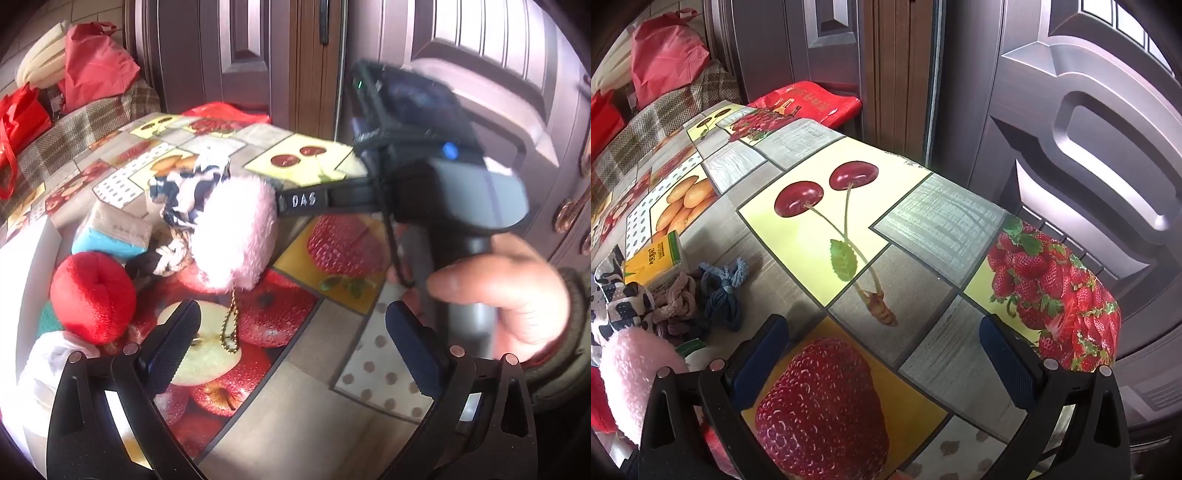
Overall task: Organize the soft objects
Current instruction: 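Grasp the pink plush keychain with the right tool while the left tool grasps the white foam sheet, then carry both items over the white box, open the right tool to drop the plush while lowering the foam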
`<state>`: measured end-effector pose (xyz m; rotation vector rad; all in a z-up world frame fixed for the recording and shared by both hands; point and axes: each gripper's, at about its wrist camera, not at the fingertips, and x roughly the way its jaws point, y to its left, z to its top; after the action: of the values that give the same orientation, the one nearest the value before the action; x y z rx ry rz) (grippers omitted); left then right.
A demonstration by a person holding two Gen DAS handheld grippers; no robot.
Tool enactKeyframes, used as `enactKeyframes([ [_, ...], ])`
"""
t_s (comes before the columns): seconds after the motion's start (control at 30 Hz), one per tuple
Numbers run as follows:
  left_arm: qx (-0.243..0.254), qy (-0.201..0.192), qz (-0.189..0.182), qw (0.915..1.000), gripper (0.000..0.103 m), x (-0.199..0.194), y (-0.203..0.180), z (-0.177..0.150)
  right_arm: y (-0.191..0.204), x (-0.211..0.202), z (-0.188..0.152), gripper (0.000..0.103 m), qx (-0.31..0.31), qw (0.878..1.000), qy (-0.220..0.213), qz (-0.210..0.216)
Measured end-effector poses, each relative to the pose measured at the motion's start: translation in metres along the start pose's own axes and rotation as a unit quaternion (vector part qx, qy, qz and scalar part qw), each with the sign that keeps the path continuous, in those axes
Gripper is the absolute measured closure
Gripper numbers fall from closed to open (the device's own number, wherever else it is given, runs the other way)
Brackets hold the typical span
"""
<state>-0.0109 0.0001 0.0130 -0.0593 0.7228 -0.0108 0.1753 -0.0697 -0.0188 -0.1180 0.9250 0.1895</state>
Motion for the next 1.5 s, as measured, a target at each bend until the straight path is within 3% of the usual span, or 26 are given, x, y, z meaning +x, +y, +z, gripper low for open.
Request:
enactKeyframes([
  [0.1, 0.000, -0.073, 0.008, 0.9973, 0.002, -0.060, 0.003, 0.003, -0.002, -0.002, 0.002, 0.000, -0.040, 0.998, 0.001, 0.045],
  [0.2, 0.001, -0.103, 0.040, 0.9939, 0.002, -0.106, 0.022, -0.012, -0.014, -0.009, 0.001, 0.000, -0.047, 0.992, -0.015, 0.118],
  [0.3, -0.008, -0.076, 0.089, 0.9931, 0.002, -0.134, 0.053, -0.039, -0.034, -0.025, -0.002, 0.000, -0.019, 0.971, -0.060, 0.231],
  [0.37, -0.022, -0.030, 0.107, 0.9936, 0.002, -0.134, 0.074, -0.056, -0.038, -0.041, -0.005, 0.000, -0.033, 0.961, -0.102, 0.255],
  [0.4, -0.045, -0.016, 0.094, 0.9944, 0.002, -0.131, 0.088, -0.064, -0.036, -0.050, -0.006, 0.000, -0.051, 0.955, -0.120, 0.265],
  [0.47, -0.052, 0.017, 0.086, 0.9948, 0.002, -0.127, 0.100, -0.086, -0.027, -0.064, -0.010, 0.000, -0.102, 0.946, -0.138, 0.274],
  [0.57, -0.027, 0.055, 0.080, 0.9949, 0.013, -0.113, 0.091, -0.110, -0.011, -0.075, -0.017, 0.000, -0.157, 0.936, -0.141, 0.283],
  [0.67, -0.018, 0.085, 0.060, 0.9943, 0.021, -0.095, 0.077, -0.117, -0.003, -0.071, -0.022, 0.000, -0.181, 0.931, -0.108, 0.300],
  [0.87, -0.039, 0.124, 0.040, 0.9906, 0.025, -0.071, 0.083, -0.110, -0.001, -0.064, -0.037, 0.000, -0.234, 0.921, -0.068, 0.306],
  [1.07, -0.018, 0.124, 0.035, 0.9915, 0.032, -0.070, 0.078, -0.105, 0.016, -0.060, -0.054, 0.001, -0.303, 0.908, -0.061, 0.282],
  [1.13, -0.014, 0.124, 0.041, 0.9914, 0.034, -0.073, 0.076, -0.107, 0.021, -0.054, -0.052, 0.007, -0.304, 0.910, -0.052, 0.276],
  [1.17, -0.012, 0.123, 0.042, 0.9914, 0.036, -0.075, 0.076, -0.107, 0.022, -0.050, -0.051, 0.015, -0.304, 0.910, -0.044, 0.278],
  [1.2, -0.007, 0.122, 0.045, 0.9915, 0.038, -0.077, 0.075, -0.108, 0.024, -0.046, -0.051, 0.032, -0.305, 0.909, -0.033, 0.280],
  [1.23, -0.005, 0.119, 0.045, 0.9918, 0.039, -0.079, 0.074, -0.110, 0.026, -0.043, -0.051, 0.035, -0.309, 0.908, -0.024, 0.281],
  [1.37, -0.008, 0.106, 0.028, 0.9940, 0.042, -0.088, 0.071, -0.114, 0.022, -0.050, -0.056, 0.039, -0.323, 0.900, -0.037, 0.292],
  [1.43, -0.016, 0.086, 0.012, 0.9961, 0.042, -0.098, 0.072, -0.114, 0.016, -0.055, -0.054, 0.039, -0.305, 0.900, -0.050, 0.308],
  [1.5, -0.015, 0.056, 0.018, 0.9982, 0.042, -0.114, 0.073, -0.114, 0.007, -0.066, -0.050, 0.039, -0.282, 0.898, -0.071, 0.331],
])
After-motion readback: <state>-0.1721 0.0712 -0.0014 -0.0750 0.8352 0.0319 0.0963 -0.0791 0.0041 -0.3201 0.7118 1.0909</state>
